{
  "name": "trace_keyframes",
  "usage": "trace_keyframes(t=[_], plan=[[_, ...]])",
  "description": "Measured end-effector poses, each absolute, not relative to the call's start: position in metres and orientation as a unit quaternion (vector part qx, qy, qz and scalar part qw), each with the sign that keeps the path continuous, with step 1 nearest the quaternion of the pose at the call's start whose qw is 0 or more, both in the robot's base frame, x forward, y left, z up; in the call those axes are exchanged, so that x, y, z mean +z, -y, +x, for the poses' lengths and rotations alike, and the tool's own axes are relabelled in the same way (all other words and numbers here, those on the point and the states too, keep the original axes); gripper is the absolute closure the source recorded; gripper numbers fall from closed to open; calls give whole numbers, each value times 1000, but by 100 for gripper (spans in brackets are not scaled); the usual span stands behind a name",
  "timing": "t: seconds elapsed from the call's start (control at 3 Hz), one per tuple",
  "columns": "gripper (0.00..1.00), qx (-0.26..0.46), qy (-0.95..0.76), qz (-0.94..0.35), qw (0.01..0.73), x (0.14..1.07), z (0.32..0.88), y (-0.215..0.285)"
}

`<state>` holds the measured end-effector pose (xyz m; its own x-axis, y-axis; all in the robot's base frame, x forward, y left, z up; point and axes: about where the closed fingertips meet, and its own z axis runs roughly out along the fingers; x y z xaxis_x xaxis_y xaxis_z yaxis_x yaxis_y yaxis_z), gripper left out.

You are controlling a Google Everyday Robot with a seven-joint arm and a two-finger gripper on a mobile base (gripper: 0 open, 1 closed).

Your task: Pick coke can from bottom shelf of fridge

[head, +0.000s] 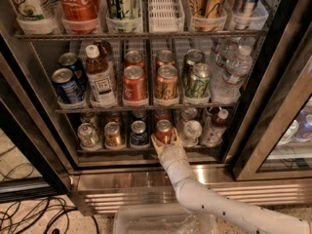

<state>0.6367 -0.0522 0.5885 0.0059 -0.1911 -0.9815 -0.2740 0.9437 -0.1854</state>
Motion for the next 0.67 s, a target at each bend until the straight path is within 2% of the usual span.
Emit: trace_keyframes(t=[0.67], plan=[[100, 56, -709, -153, 686, 594, 635, 52]])
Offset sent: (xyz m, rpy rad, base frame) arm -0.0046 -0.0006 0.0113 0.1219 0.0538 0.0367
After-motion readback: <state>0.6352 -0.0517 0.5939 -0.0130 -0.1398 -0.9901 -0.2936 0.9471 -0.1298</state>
